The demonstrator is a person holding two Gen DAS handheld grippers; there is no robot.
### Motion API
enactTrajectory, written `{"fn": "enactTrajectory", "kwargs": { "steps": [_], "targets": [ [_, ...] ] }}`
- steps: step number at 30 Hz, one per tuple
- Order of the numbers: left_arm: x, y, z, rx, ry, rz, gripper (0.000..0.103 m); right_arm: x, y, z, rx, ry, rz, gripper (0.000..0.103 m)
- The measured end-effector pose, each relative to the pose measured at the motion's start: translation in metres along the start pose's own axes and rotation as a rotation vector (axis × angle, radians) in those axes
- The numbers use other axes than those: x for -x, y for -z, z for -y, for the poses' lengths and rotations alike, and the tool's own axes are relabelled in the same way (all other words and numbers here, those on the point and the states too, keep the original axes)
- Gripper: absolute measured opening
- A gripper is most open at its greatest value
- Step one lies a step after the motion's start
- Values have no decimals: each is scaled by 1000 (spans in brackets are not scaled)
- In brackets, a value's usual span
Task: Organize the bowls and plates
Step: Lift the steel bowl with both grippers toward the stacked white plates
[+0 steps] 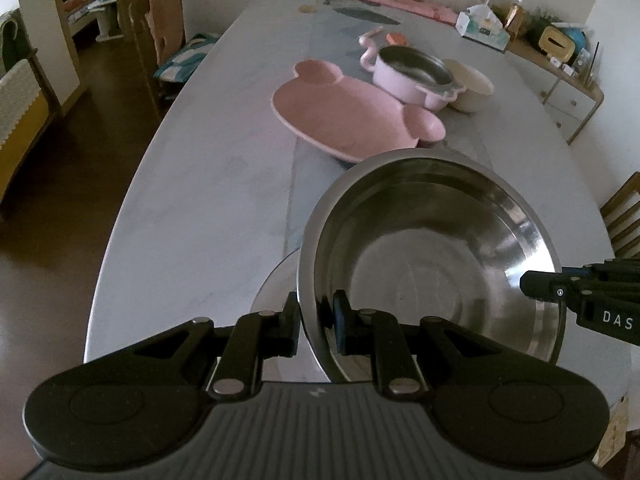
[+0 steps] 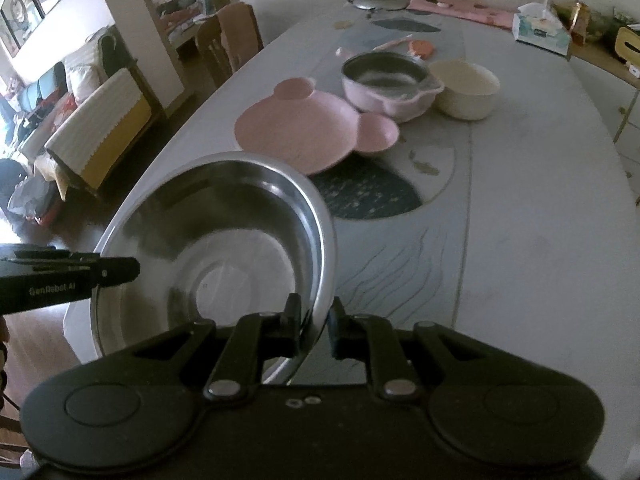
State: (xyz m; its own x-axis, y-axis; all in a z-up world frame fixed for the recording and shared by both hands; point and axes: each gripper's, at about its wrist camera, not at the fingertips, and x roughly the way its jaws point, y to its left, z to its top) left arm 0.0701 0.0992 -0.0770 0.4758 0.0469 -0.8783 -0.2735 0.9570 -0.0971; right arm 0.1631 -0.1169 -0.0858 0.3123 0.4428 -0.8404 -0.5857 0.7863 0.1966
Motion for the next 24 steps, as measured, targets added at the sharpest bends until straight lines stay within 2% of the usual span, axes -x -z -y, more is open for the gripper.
{"fn": "enactTrajectory", "kwargs": {
  "steps": [9,24],
  "targets": [
    [-7,19,-19,-11,-17,-36,16,-18,14,-22,15,2,-58,15],
    [-24,26,-29,-3,-26,-70,16,-39,22,-33,27,3,-103,15]
  ]
}}
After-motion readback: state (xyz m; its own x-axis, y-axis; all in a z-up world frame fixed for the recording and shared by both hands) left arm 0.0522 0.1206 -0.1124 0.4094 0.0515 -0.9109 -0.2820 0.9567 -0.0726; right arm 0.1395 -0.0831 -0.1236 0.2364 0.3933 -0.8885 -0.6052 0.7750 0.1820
